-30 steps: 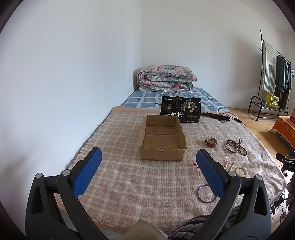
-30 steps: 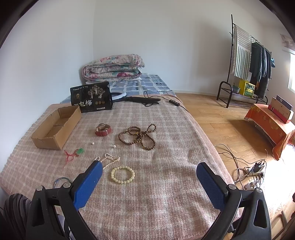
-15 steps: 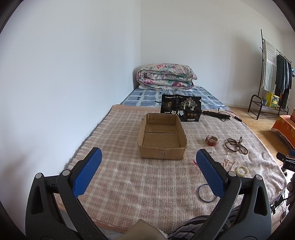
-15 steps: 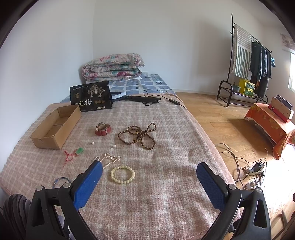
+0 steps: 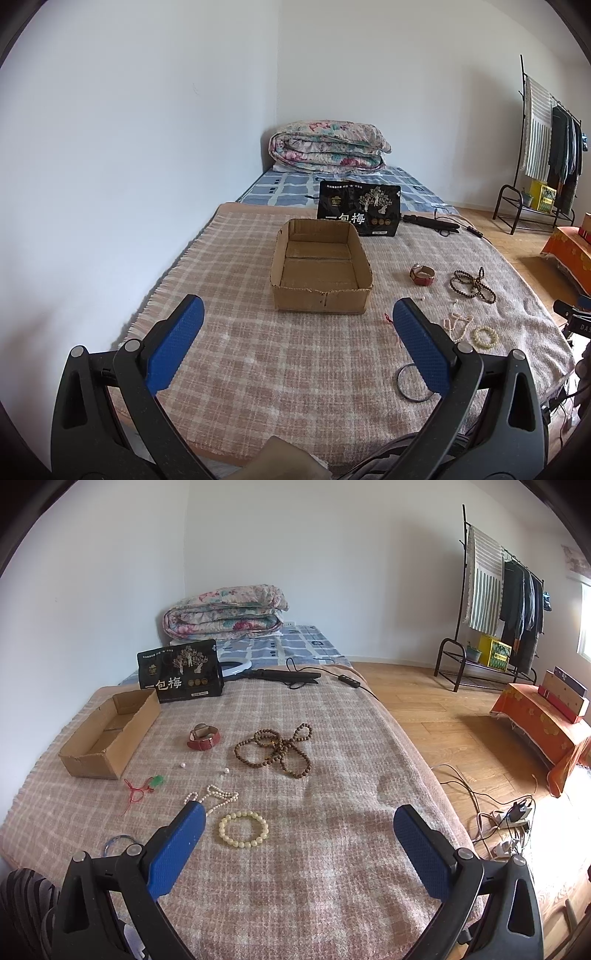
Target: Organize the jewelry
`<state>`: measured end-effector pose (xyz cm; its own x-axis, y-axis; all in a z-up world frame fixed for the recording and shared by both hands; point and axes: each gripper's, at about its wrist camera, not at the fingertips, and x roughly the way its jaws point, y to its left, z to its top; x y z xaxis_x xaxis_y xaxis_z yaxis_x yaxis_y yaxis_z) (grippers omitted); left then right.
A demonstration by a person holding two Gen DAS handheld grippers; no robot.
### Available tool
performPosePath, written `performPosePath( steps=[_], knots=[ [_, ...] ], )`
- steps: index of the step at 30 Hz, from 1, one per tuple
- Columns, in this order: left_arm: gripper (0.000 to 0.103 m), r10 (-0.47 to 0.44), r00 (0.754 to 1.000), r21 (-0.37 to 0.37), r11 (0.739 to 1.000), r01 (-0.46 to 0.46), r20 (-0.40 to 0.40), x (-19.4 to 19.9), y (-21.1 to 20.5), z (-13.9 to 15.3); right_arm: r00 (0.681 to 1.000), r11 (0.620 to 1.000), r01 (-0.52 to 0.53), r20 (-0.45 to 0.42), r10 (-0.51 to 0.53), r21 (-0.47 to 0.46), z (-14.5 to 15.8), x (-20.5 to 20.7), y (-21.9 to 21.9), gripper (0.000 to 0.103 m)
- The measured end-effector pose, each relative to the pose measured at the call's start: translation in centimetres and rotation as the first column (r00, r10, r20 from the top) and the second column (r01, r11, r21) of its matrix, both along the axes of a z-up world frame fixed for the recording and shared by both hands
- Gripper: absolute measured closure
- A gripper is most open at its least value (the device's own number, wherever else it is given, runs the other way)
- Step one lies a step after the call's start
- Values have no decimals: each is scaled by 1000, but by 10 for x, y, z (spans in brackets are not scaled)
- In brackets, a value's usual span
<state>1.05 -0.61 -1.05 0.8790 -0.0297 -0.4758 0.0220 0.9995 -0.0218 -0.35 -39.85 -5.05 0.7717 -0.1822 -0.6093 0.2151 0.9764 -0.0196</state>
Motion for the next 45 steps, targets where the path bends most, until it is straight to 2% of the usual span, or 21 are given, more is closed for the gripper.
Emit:
performPosePath(
  steps=[9, 16, 24, 29, 33, 39, 45],
  knots=[
    [0, -45, 997, -13, 999, 44, -56, 29, 8, -14, 999, 999, -38, -25, 39, 6, -11, 14, -8, 0],
    [0, -194, 973, 10, 980, 197, -121, 53, -7, -38, 995, 997, -72, -66, 71, -3, -24, 29, -19, 0],
    [0, -358, 910, 25, 928, 371, -208, 72, -48, -69, 982, 989, -147, -122, 147, 11, -50, 48, -27, 0],
    [0, -481, 839, 25, 864, 503, -256, 75, -79, -88, 970, 980, -201, -137, 200, 6, -65, 56, -25, 0],
    [0, -518, 796, 7, 837, 548, -315, 78, -102, -109, 958, 972, -232, -166, 233, 31, -76, 64, -22, 0],
    [0, -531, 761, -2, 821, 571, -372, 81, -127, -140, 942, 964, -258, -207, 264, 59, -94, 77, -15, 0],
    [0, -530, 741, 42, 801, 597, -412, 77, -147, -163, 921, 955, -289, -252, 297, 68, -112, 89, -4, 0]
  ],
)
